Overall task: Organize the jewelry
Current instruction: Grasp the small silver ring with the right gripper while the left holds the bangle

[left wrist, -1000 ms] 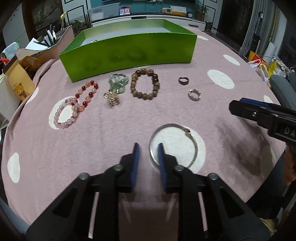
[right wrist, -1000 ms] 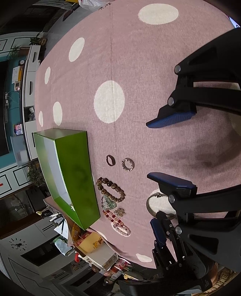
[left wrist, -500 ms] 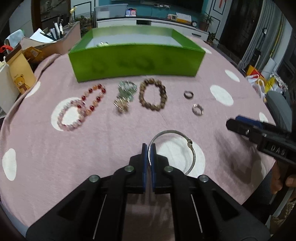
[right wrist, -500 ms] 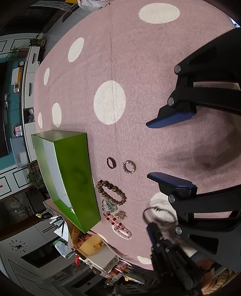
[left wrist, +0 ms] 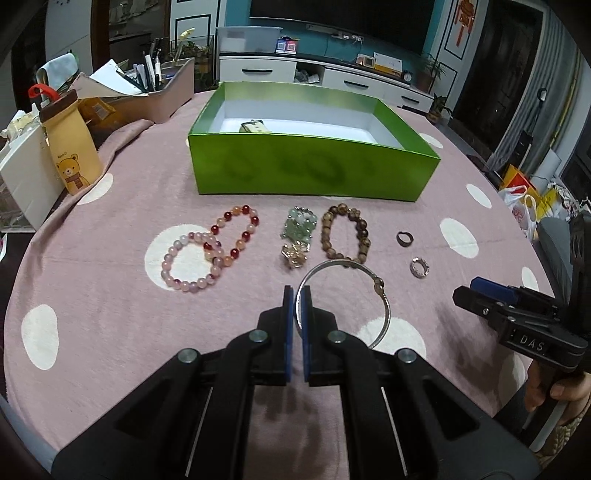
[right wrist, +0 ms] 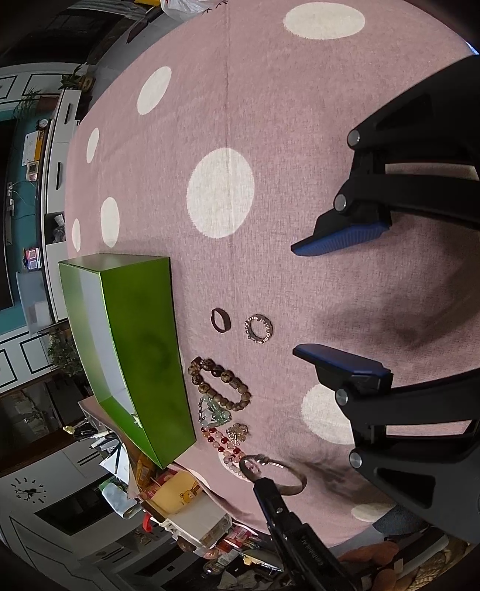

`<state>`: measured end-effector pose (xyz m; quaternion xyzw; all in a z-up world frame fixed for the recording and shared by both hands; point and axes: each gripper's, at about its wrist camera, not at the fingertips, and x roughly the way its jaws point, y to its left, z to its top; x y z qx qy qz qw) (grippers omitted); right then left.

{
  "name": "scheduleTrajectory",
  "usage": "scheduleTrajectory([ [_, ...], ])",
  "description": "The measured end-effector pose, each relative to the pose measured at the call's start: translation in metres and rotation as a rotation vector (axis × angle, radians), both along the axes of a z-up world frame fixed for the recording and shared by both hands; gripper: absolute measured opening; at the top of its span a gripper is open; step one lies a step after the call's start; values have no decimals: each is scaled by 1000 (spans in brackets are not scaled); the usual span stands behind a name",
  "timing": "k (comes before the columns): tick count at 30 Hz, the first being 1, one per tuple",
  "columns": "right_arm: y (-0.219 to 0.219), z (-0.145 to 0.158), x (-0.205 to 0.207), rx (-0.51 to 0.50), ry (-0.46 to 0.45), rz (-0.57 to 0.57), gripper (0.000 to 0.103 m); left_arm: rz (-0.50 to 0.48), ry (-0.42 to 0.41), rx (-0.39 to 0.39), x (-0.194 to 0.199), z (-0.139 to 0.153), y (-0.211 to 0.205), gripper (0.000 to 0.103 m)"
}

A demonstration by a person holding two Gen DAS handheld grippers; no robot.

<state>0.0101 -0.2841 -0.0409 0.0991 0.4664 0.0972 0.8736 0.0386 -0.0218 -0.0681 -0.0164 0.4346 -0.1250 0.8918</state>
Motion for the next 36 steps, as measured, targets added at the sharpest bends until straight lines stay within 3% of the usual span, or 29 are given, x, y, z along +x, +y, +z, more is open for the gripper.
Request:
scheduleTrajectory([
  [8, 9, -8, 9, -21, 18, 13, 50, 19, -3, -16, 6, -1, 13, 3],
  [25, 38, -12, 34, -189, -60, 92, 49, 18, -7, -49, 16, -1, 18, 3],
  [27, 47, -14, 36, -237, -73, 111, 44, 17, -7, -51, 15, -2, 19, 3],
  [28, 51, -13, 36, -241, -83, 131, 33, 16, -7, -52, 15, -2, 19, 3],
  [31, 59, -12, 35, -253, -93, 168, 22, 14, -6, -54, 15, -2, 19, 3],
  [36, 58, -13, 32, -248, -104, 156, 21, 5, -11, -59, 13, 0, 19, 3],
])
